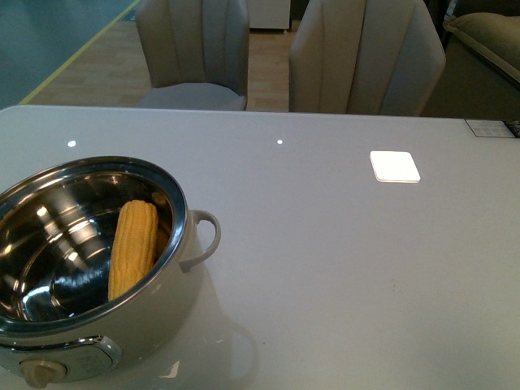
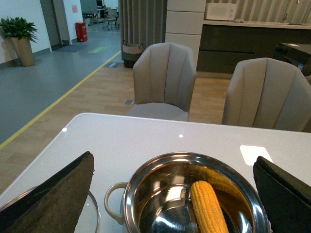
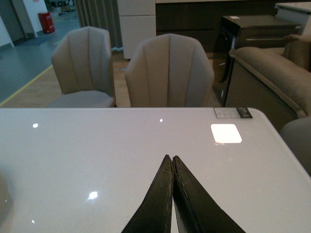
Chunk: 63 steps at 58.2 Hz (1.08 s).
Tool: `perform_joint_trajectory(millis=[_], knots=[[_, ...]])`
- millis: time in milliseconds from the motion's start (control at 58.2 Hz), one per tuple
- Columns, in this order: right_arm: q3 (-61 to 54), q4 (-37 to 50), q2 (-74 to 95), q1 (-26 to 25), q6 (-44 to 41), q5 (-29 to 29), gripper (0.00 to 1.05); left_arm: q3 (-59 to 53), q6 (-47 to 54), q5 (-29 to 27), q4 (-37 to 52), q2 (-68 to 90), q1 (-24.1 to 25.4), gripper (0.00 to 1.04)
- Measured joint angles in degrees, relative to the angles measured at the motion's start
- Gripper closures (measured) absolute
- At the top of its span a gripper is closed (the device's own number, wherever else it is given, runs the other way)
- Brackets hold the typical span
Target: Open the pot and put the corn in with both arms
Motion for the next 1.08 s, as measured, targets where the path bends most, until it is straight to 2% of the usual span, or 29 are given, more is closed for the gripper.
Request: perform_joint_trajectory(millis=[601,1047,1082], knots=[[0.0,-0.3,-0.5,0.0,0.0,0.0,1.02,0.0,0.0,0.0,0.0,0.0,0.0,0.07],[0.0,-0.3,-0.5,0.0,0.0,0.0,0.25,0.0,0.0,0.0,0.0,0.0,0.0,0.07],[0.0,-0.3,-0.5,0.0,0.0,0.0,0.17,0.0,0.0,0.0,0.0,0.0,0.0,0.07]])
